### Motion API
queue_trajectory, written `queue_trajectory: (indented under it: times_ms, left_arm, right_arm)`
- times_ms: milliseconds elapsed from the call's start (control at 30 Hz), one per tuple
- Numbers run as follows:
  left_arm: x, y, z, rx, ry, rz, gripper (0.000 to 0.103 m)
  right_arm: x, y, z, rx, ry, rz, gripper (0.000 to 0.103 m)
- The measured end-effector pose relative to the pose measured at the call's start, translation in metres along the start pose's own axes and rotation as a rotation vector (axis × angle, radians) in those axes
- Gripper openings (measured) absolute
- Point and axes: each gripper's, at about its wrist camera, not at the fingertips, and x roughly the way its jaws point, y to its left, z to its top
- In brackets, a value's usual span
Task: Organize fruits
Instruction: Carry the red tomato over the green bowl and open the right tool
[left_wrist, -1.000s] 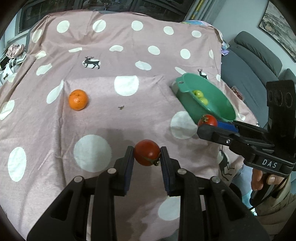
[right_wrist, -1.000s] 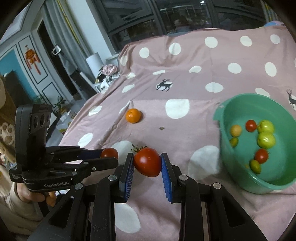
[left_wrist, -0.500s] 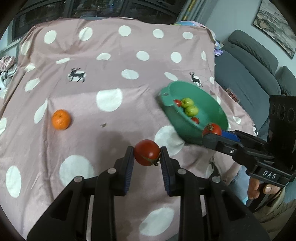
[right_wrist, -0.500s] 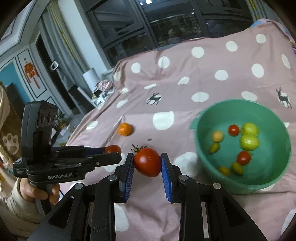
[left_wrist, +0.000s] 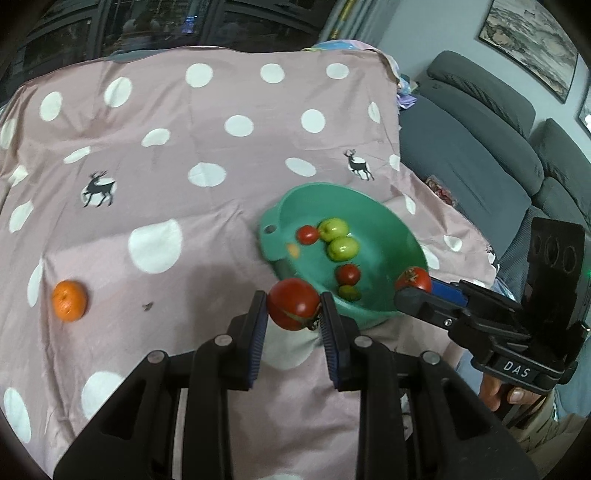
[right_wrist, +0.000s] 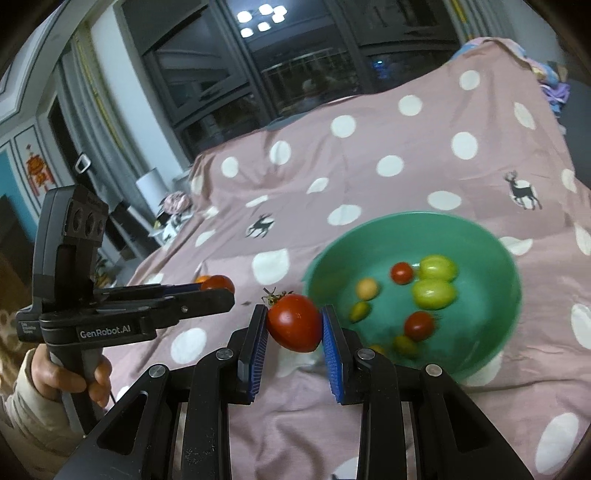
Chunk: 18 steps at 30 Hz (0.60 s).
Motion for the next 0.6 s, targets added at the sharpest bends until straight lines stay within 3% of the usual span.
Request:
queue_trajectory:
  times_ms: [333,600]
  left_arm:
    - [0.034,-0.027,0.020,0.080,0.035,-0.034,0.028]
    - [0.058,-0.037,0.019,0.142,0.080,0.002,0.028]
  right_arm:
    - [-0.006,-0.030,-0.004,0.044,-0.013,-0.073,0.030]
    - [-0.002,-0.041,-0.007,0.050,-0.002,-0.088,0.031]
